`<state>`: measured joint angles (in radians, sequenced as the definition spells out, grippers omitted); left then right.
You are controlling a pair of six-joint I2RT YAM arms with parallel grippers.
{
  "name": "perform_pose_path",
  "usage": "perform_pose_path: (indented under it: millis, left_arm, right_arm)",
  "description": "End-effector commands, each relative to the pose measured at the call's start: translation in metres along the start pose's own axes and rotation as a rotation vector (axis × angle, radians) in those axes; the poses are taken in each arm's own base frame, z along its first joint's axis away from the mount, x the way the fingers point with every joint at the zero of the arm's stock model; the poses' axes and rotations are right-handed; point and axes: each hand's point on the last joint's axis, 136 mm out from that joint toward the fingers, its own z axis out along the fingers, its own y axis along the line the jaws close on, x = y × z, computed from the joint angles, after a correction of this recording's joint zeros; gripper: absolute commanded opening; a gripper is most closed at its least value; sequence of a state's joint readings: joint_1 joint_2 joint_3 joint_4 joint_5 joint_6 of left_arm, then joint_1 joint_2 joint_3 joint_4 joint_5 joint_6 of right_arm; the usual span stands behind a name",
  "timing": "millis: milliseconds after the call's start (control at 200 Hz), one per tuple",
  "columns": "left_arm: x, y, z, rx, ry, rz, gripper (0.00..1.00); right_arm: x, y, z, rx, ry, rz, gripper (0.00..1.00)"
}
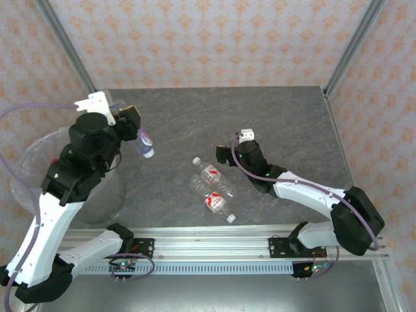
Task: Put the plastic bottles in the bin
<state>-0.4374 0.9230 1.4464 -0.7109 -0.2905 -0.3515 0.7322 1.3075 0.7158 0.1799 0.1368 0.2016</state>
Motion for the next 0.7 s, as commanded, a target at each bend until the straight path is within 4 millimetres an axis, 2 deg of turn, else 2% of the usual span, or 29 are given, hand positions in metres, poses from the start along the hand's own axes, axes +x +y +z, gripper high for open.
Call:
perform_pose_path:
  millis: [0,125,425,566,696]
  left_arm:
    - [-0.026,0.034,-0.024,-0.159,-0.077,0.074,0.50]
    - [-0.044,0.069,-0.043,-0.367,-0.132,0.128,0.50]
    - [-0.064,0.119,-0.073,-0.708,-0.202,0.202,0.50]
    - [-0.062,0.140,-0.086,-0.810,-0.202,0.205,0.50]
    - [-0.042,0.154,-0.082,-0.826,-0.140,0.198,0.50]
  right_arm:
    - [-0.015,-0.007,0.001,0.040,-0.061,0.048,0.99]
    - [-0.014,-0.011,0.000,0.058,-0.068,0.058,0.99]
    - [-0.014,-0.014,-0.002,0.061,-0.062,0.066,0.99]
    - [-0.013,-0.017,-0.005,0.069,-0.068,0.067,0.99]
    - [-0.010,-0.022,-0.008,0.081,-0.070,0.071,0.99]
